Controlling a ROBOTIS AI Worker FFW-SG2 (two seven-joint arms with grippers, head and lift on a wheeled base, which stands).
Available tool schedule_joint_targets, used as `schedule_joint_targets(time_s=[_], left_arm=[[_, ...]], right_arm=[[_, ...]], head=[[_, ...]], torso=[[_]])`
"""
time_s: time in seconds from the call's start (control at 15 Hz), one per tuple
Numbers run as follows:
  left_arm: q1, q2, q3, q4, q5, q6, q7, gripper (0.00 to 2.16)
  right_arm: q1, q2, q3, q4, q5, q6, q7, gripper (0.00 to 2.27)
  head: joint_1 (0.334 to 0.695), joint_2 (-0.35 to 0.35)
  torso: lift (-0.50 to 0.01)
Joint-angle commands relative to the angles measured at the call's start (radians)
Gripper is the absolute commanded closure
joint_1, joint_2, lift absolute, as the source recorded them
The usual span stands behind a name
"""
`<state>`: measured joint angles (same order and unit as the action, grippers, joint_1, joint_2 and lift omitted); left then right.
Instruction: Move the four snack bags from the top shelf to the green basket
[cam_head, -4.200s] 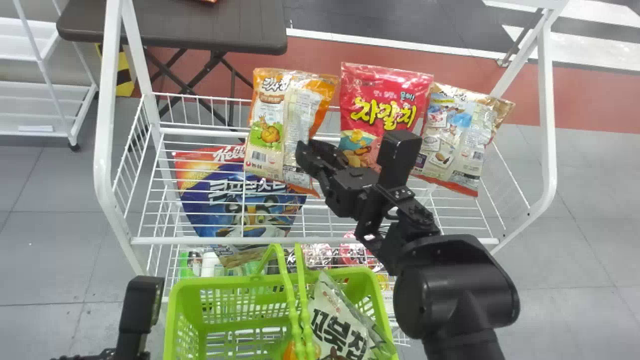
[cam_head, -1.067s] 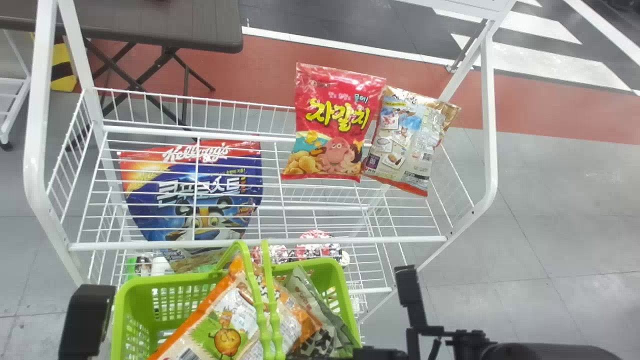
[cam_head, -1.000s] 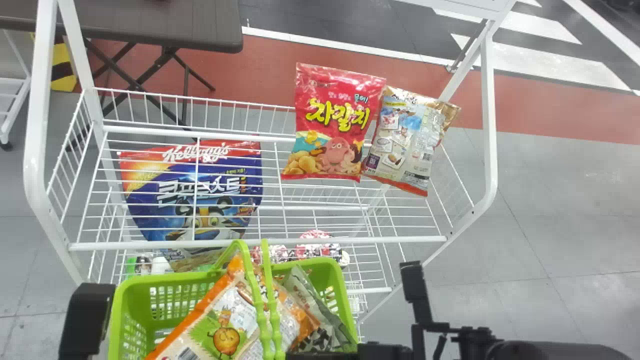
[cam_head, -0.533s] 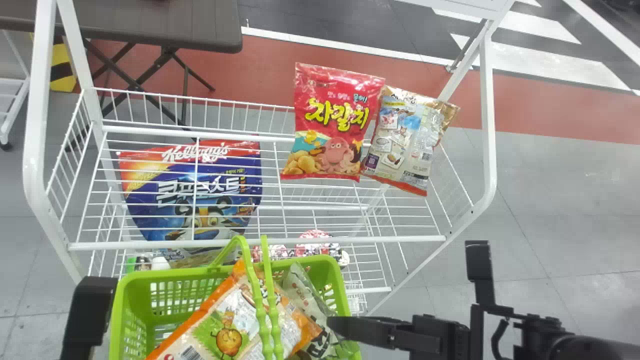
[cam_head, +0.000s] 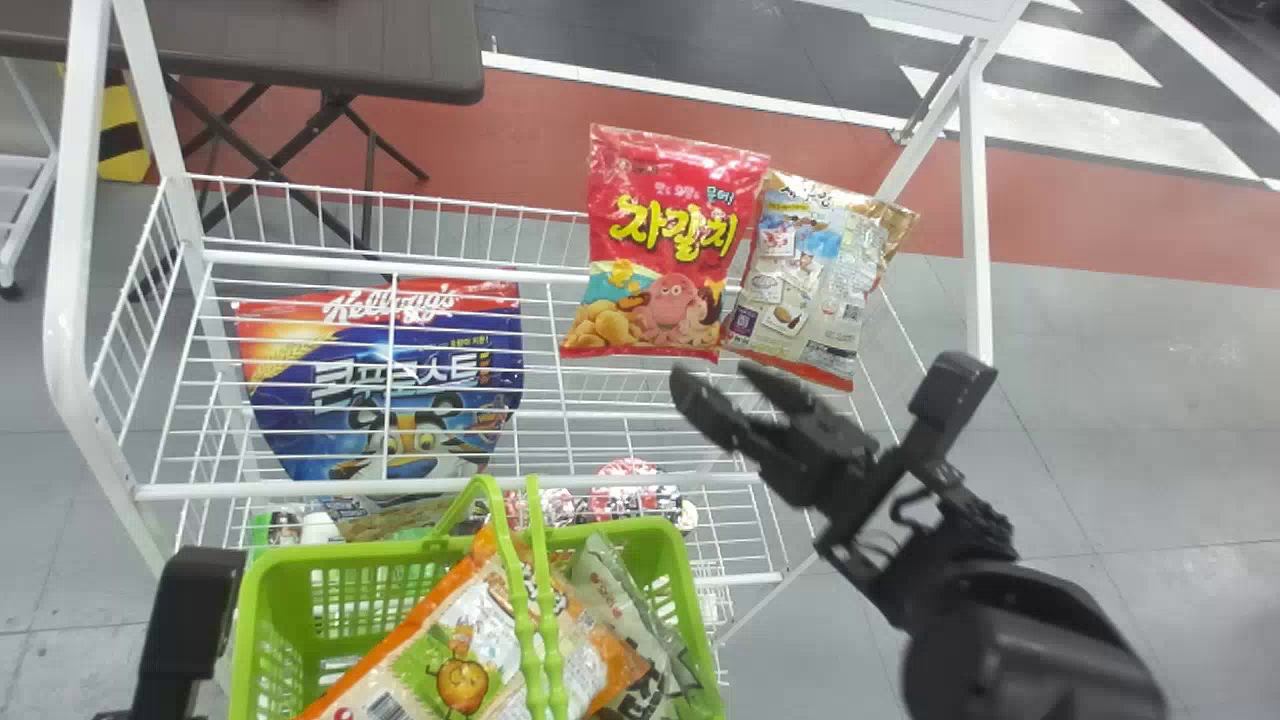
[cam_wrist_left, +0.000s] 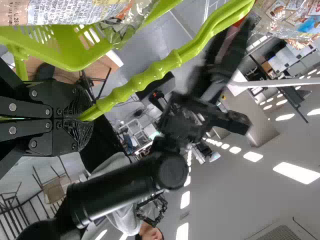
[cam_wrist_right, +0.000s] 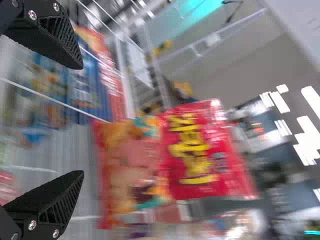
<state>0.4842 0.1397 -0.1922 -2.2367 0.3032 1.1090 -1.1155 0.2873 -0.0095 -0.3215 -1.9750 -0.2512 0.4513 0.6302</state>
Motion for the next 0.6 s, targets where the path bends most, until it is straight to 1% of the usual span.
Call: schedule_joint_targets(time_s=[0.0,0.13,0.2,0.33,0.47,0.53], left_arm=[[-0.001,0.008,0.002,0.009,0.005,0.016,-0.006,2.08],[0.014,0.011,0.02,0.005,0.019,0.029,-0.03,2.08],[0.016,0.015,0.023,0.002,0.025,0.032,-0.04,2.08],[0.016,0.017,0.027,-0.001,0.028,0.05,-0.061,2.08],[0.016,0.018,0.04,-0.003,0.05,0.062,-0.073,2.08],[0.016,0.02,0.042,-0.003,0.051,0.078,-0.079,2.08]], right_arm=[[-0.08,-0.001,0.07,0.137,0.096,-0.271,-0.053,0.06],[-0.146,-0.001,0.082,0.236,0.136,-0.335,-0.087,0.06],[-0.165,-0.001,0.082,0.271,0.151,-0.388,-0.104,0.06],[-0.203,-0.004,0.079,0.317,0.187,-0.418,-0.144,0.07],[-0.263,-0.007,0.079,0.361,0.213,-0.403,-0.144,0.08],[-0.292,-0.009,0.079,0.378,0.236,-0.351,-0.142,0.1]], head=[[0.695,-0.35],[0.695,-0.35],[0.695,-0.35],[0.695,-0.35],[0.695,-0.35],[0.695,-0.35]], torso=[[0.0],[0.0],[0.0],[0.0],[0.0],[0.0]])
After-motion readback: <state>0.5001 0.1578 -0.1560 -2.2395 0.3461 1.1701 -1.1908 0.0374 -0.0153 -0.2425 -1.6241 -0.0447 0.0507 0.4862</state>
